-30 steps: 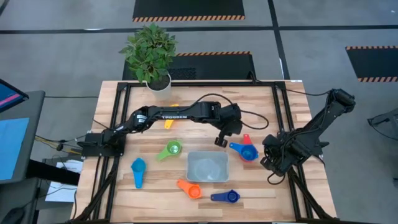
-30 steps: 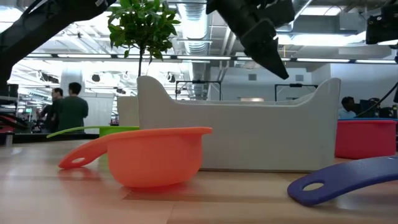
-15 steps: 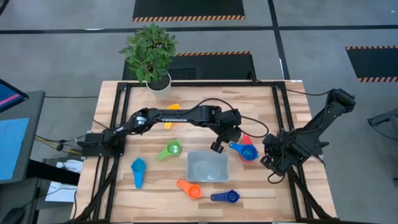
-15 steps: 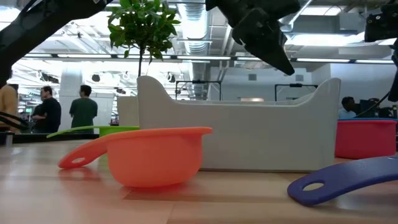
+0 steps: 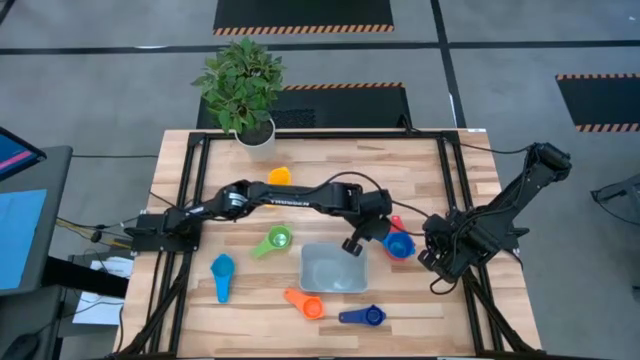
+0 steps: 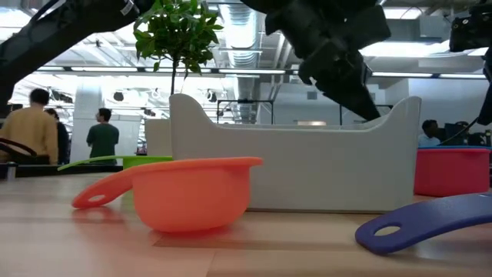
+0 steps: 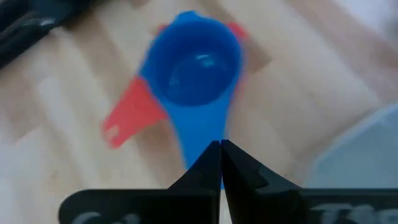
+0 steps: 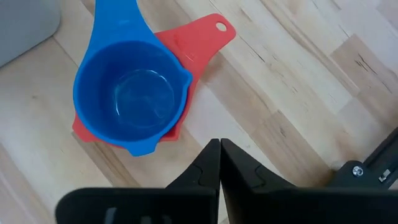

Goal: Nest measuring cups in basket
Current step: Adjust the large dark blue measuring cup

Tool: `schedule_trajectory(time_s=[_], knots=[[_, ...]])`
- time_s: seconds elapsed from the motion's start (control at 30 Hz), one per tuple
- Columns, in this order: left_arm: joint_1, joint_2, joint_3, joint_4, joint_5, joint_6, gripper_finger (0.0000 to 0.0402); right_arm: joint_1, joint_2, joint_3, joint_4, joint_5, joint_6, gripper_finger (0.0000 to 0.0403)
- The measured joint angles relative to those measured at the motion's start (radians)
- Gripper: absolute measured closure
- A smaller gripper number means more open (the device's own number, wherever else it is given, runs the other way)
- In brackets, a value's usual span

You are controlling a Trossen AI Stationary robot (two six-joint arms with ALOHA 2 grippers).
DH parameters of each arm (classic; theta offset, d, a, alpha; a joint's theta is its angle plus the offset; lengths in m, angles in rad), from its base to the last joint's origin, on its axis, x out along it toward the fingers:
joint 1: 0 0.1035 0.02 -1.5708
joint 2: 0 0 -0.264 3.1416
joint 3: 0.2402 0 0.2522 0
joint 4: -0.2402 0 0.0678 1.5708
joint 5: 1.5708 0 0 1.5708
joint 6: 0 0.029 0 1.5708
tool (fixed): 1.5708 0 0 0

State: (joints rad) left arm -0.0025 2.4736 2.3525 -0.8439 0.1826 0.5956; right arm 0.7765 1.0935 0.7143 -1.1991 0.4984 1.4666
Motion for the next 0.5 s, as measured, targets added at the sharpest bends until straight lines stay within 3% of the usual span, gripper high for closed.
schedule_trajectory(time_s=[0.3,0.5], knots=[[-0.023,0.030,0.001,0.020,0.015,-0.009,0.0401,0.000,0.000,0.000,0.002,0.000,0.000,0.0386],[-0.036,0.035,0.000,0.023,0.017,-0.009,0.0402,0.000,0.000,0.000,0.001,0.000,0.000,0.0373]])
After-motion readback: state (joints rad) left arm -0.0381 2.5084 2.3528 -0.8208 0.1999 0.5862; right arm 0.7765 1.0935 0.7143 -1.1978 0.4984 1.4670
